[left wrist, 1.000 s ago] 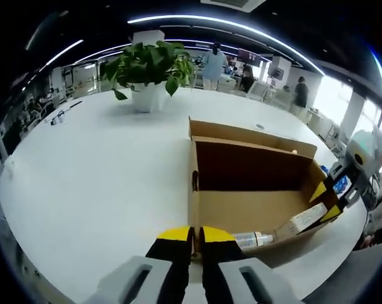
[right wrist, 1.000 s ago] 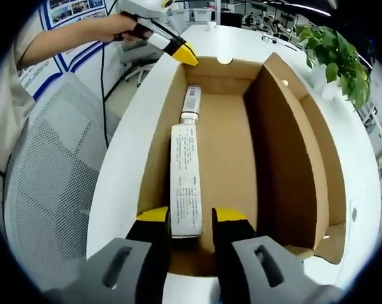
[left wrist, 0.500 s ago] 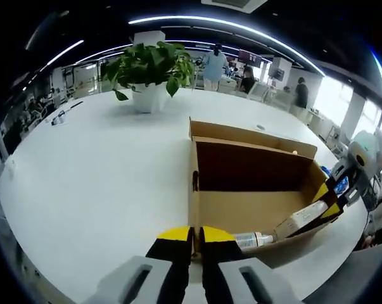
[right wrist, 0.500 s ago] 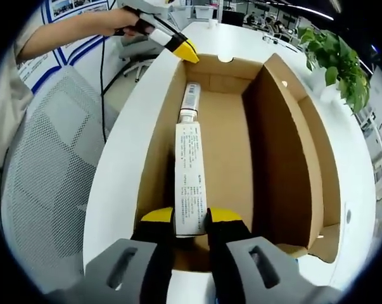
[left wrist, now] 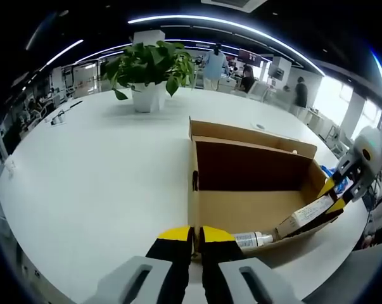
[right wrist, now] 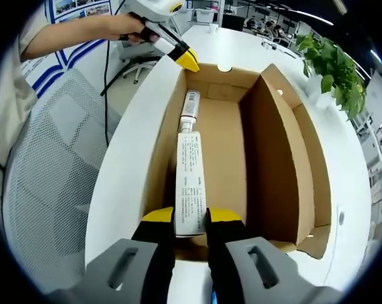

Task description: Operate the shoe box by opening the lid, removing the specified soft item, and placing it in the target area until the item is outside and the box remains undamaged.

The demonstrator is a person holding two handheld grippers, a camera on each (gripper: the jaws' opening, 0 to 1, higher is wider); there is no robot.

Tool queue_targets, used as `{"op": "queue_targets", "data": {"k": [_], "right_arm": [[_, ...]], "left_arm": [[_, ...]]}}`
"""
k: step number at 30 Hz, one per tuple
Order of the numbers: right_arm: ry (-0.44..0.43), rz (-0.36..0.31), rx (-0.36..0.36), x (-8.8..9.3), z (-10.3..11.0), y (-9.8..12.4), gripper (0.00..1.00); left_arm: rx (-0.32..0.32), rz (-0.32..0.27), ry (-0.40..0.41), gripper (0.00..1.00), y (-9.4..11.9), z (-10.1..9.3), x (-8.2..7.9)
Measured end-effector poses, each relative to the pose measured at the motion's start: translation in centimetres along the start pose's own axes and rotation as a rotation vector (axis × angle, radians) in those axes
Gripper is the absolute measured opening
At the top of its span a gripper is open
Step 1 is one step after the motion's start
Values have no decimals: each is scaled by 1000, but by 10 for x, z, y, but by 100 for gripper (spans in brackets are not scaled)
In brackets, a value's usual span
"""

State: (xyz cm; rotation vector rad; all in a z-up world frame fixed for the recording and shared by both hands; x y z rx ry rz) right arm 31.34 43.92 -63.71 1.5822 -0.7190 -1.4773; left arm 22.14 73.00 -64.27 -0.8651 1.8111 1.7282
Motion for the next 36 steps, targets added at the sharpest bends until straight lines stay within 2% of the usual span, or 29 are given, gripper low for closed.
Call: {"op": "queue_targets", "data": {"k": [18,36], "right_arm": [[5,-53,64,-13,0,38,15],[33,-67,120,-14,0,83,15]], "left_arm": [[-4,13,-14,4,0,-1,-2],[-7,22,-19,4,0,-3,-2]]}}
Point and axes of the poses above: the point that each gripper's makers call its tool centre point, and the gripper's own axes: y roughly backward along the fingers, z roughly to its left, x roughly out of its underside, the point moved 10 cm from there along y, roughly backward along the fingers, and after that the axes turned 5 degrees about -x, right-handed, at the moved point
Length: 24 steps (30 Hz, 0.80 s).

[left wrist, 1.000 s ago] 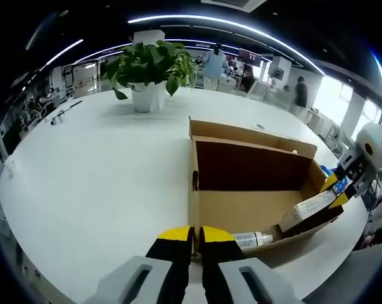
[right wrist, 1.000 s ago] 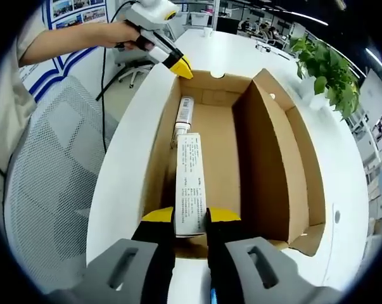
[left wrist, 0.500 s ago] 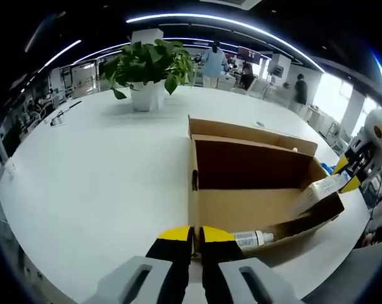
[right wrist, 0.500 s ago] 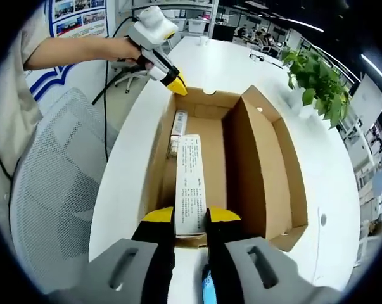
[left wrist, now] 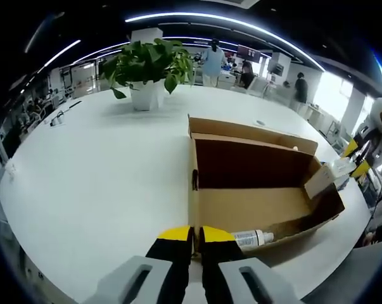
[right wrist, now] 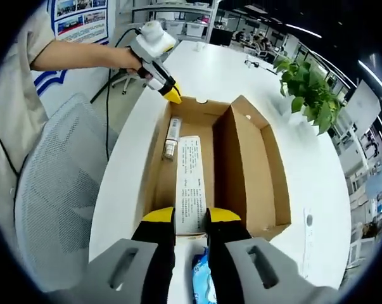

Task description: Operate the shoe box by opening the lid, removing the specified soft item, and placing it in the target area until the item is outside and the box remains undamaged.

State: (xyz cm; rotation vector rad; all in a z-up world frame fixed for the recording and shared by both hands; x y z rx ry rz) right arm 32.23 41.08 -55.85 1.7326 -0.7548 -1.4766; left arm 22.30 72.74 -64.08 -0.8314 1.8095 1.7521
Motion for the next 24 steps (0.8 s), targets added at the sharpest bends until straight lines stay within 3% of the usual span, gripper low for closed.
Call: {"op": "queue_targets", "data": {"k": [24], "right_arm": [[-17,20,119,38,-23,73,15]], "left_arm": [[-6,23,-13,4,-3,4,-1]]}}
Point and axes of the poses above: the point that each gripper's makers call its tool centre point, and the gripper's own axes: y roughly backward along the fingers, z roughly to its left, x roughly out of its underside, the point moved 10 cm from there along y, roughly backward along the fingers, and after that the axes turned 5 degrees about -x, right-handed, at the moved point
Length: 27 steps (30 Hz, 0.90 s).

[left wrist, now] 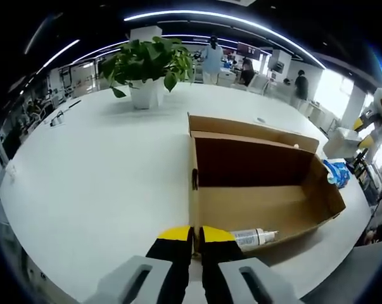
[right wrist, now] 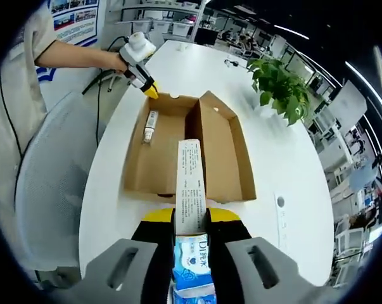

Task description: Operate the shoe box by opening the lid, removing the specified soft item, and placing it in the target area until the item is outside and the box remains undamaged.

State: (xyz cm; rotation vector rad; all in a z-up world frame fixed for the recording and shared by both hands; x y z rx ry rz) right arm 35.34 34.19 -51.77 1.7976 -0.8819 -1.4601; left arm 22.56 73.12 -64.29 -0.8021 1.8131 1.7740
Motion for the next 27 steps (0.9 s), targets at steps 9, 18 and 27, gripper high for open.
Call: {"op": "queue_targets", "data": {"k": [9,18,27], "right_arm": [[-17,21,41,21,-12,21,15],[-36,57,63,45,-30,34,15],[-56,84,64,68,-45,36,15]], "left_arm": [[4,11,-7,4,0,0,-1],[7,13,1,4,1,0,0],[13,15,1,4,0,0,0]]}}
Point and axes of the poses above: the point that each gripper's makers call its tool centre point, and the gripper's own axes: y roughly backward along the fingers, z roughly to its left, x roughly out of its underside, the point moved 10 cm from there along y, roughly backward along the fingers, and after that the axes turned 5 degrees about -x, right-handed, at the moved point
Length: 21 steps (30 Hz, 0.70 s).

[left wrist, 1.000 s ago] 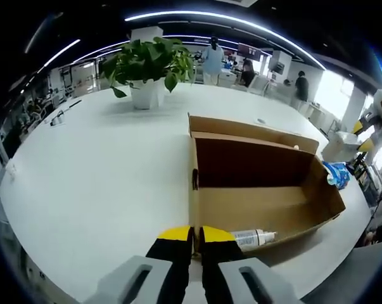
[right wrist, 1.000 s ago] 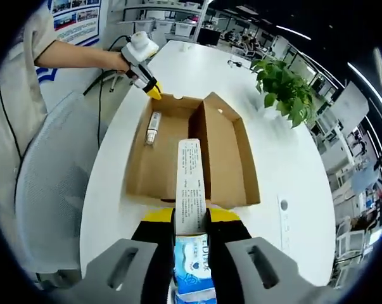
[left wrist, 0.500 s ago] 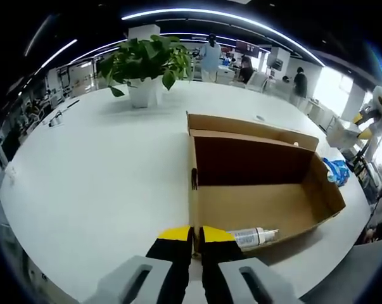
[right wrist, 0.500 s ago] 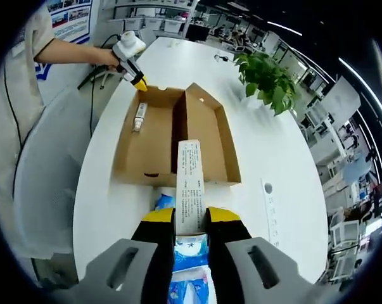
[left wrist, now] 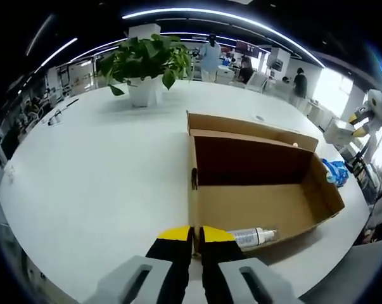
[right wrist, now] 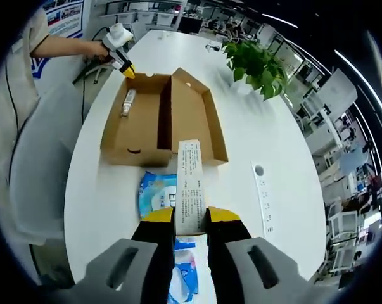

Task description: Operate the shoe box by opening the lid, removing the specified soft item, and placing it in the target area until the item is outside and the box remains undamaged.

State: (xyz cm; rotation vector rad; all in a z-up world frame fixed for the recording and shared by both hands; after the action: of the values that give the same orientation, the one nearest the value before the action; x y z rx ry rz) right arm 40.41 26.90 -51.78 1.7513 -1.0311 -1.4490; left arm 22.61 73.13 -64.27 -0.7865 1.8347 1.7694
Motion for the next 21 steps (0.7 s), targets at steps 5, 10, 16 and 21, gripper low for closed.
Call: {"op": "queue_targets", "data": {"k": [5,10,16,21], "right_arm": [[-9,32,-4,16,-9,-3,15],[-13,69,-16,32,-16,-7,15],[-29,102,-22,50,-25,-12,15],[-47,131,-28,67,-33,-18,15]], "left_arm": [[-1,9,-7,4,-1,0,-1],[6,7,-1,4,-2,1,-1],[5,15,-6,4,-2,1,-2],[5,16,-6,4,-2,1,-2]]}}
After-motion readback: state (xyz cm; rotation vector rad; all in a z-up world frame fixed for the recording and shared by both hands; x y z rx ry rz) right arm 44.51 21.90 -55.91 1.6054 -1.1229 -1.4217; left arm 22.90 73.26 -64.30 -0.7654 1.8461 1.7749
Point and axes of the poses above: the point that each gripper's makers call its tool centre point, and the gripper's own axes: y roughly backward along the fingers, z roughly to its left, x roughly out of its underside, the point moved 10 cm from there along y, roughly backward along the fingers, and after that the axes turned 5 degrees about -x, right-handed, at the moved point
